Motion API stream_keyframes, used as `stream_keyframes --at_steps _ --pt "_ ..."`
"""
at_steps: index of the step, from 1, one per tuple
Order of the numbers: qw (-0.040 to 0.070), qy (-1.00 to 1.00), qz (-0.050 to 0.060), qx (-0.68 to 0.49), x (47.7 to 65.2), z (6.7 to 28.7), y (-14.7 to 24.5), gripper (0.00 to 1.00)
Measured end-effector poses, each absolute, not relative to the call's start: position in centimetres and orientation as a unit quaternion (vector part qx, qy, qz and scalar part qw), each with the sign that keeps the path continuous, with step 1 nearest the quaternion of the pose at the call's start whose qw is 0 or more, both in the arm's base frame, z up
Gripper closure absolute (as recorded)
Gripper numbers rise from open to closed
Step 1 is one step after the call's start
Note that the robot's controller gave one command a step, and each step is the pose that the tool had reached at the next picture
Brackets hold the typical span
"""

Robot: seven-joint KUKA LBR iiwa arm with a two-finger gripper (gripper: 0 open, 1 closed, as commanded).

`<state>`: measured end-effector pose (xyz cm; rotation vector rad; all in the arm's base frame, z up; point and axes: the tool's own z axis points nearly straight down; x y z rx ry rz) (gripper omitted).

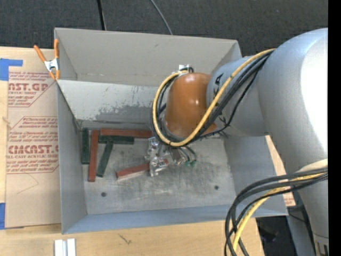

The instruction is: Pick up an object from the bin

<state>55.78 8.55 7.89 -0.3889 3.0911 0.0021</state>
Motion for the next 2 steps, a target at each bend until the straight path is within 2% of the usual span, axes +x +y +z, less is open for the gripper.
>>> stream_keyframes --at_steps 1,2 --pt "0.001 0.992 0.0 -0.124 55.26 19.37 7.46 1.0" --pt "0.001 0.992 0.0 -0.124 55.26 19.37 7.46 1.0"
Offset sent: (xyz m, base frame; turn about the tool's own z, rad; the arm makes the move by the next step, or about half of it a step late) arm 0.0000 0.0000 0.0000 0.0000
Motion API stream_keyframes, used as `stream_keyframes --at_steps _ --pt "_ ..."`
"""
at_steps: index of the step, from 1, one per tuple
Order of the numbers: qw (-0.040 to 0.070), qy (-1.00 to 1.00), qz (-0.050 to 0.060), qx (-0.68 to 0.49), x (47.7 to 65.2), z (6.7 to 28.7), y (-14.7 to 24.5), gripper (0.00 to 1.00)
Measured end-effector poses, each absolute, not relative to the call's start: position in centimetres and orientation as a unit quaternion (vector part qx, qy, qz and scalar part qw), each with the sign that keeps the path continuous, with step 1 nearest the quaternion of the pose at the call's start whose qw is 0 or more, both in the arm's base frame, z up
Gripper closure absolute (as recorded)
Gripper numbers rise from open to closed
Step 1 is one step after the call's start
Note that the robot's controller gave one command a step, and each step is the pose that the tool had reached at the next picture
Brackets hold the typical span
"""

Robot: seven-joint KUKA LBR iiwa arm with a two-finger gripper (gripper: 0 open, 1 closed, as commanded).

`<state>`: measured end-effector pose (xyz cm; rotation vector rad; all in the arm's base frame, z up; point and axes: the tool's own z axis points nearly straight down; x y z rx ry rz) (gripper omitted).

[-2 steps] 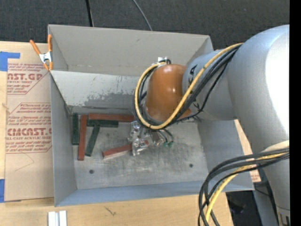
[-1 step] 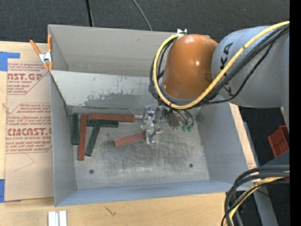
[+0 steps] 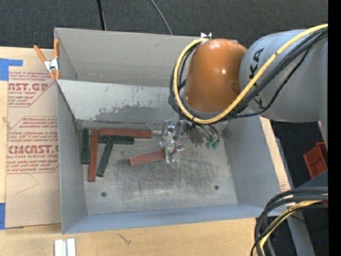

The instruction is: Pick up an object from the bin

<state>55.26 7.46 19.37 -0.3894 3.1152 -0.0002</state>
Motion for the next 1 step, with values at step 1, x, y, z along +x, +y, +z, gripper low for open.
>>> stream_keyframes --at_steps 1 --pt "0.003 0.96 0.0 -0.282 57.84 34.5 1.6 1.0"
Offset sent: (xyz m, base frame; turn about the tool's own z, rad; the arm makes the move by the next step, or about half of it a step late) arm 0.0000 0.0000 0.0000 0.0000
